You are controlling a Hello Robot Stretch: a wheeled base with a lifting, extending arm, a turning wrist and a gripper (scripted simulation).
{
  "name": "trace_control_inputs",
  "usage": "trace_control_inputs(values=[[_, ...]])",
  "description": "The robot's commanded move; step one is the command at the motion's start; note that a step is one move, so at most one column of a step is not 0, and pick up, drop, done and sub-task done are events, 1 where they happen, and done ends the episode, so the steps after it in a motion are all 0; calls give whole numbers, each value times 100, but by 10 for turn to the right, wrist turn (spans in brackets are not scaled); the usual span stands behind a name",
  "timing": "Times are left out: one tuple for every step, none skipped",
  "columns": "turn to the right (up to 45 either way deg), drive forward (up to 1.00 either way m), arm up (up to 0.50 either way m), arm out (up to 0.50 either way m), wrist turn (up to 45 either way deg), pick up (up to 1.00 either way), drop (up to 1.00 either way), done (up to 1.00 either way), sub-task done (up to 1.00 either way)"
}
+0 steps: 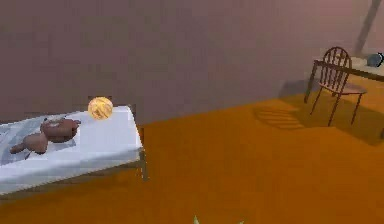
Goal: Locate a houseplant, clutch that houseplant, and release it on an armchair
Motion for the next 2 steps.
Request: trace_control_inputs(values=[[450, 0, 0, 0, 0, 0, 0, 0, 0], [450, 0, 0, 0, 0, 0, 0, 0, 0]])
